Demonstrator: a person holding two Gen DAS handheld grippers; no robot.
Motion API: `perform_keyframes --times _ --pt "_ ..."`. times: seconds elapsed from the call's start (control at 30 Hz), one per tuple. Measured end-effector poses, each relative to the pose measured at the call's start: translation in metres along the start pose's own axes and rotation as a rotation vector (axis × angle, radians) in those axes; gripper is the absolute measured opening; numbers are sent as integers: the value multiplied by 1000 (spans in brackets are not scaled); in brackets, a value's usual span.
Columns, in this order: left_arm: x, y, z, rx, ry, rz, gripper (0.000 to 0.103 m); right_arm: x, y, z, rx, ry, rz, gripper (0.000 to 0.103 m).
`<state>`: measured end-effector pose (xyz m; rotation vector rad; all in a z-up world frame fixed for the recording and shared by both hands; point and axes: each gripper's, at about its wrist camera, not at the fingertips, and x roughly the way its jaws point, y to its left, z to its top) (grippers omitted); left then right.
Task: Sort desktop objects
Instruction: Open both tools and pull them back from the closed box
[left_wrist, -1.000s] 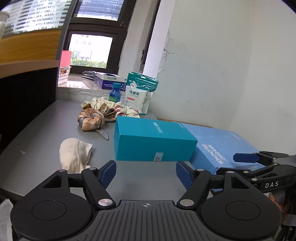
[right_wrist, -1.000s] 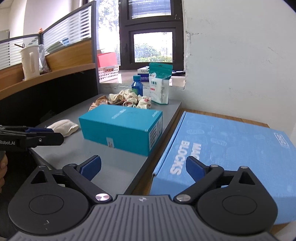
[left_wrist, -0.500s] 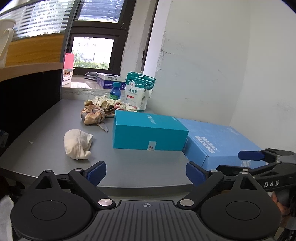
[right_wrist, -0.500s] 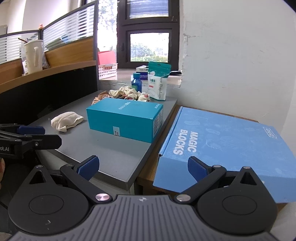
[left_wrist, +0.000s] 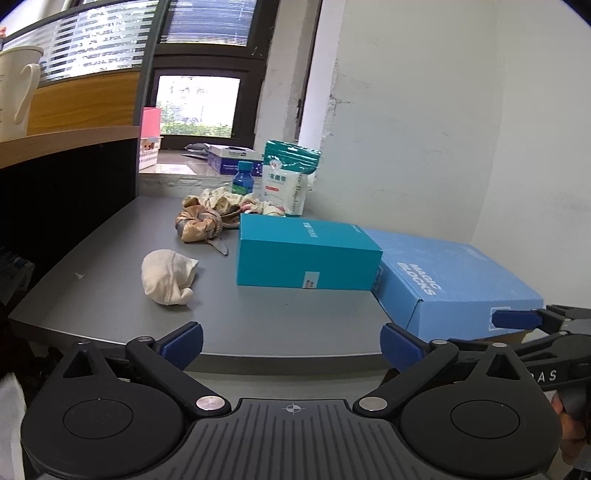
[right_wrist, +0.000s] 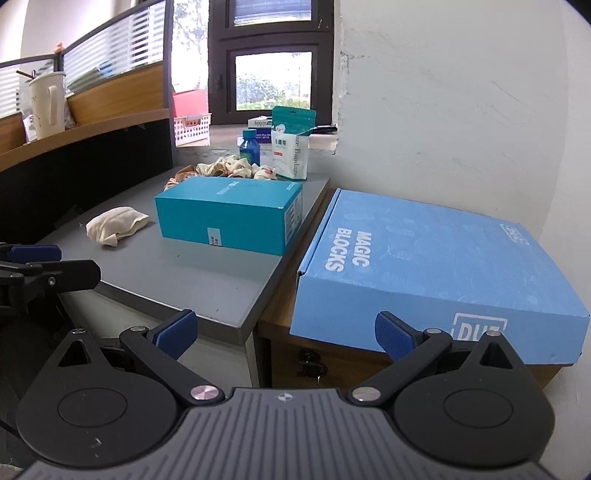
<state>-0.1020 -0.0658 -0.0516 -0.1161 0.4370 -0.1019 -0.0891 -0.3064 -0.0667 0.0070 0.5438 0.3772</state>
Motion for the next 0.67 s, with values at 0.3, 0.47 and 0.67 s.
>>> perform_keyframes --times 0.3,0.47,0.67 --pt "0 -2 3 3 16 10 102 0 2 -1 -15 7 -2 102" --pt "-1 -5 5 9 33 28 102 -1 2 -1 -15 8 2 102" --pt "-7 -8 8 35 8 45 102 1 4 -1 -21 14 6 102"
